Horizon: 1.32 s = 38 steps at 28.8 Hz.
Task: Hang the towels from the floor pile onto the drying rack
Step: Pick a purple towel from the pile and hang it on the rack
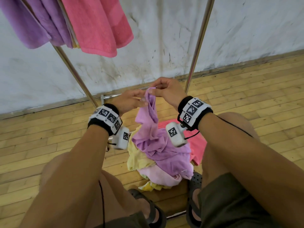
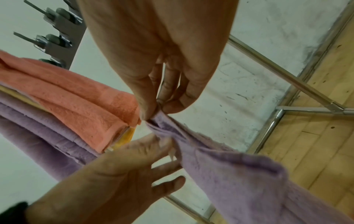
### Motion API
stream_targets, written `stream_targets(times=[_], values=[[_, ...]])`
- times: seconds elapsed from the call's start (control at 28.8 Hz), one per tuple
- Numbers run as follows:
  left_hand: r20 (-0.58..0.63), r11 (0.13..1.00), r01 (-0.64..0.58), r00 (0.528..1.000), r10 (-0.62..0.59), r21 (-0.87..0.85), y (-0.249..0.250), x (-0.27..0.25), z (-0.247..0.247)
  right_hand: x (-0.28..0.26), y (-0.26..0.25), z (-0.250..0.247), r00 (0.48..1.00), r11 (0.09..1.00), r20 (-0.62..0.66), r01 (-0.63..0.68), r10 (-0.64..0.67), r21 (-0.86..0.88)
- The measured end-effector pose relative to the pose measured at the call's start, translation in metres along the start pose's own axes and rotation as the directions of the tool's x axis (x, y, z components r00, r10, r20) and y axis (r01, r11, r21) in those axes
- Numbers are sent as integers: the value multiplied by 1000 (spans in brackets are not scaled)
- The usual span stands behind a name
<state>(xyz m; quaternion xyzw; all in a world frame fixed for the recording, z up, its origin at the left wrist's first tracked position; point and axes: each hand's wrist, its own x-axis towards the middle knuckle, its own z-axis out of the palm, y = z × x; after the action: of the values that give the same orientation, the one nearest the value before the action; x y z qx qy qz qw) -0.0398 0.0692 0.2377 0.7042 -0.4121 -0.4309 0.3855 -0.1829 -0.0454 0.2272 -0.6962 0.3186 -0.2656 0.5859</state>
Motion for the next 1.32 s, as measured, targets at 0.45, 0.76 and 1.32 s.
stream_targets(times=[0.45,0.76,1.32], values=[[-179,935,-122,965,190,332,134,-14,-43,17,-137,-13,983,989,-115,144,-142,12],[-260,891,-168,919,297,422,224,-38,-87,28,-245,-25,968,966,-139,225,-207,127],[-450,861,-150,801,394,487,326,-63,-149,43,-348,-45,890,897,-148,440,-432,31]])
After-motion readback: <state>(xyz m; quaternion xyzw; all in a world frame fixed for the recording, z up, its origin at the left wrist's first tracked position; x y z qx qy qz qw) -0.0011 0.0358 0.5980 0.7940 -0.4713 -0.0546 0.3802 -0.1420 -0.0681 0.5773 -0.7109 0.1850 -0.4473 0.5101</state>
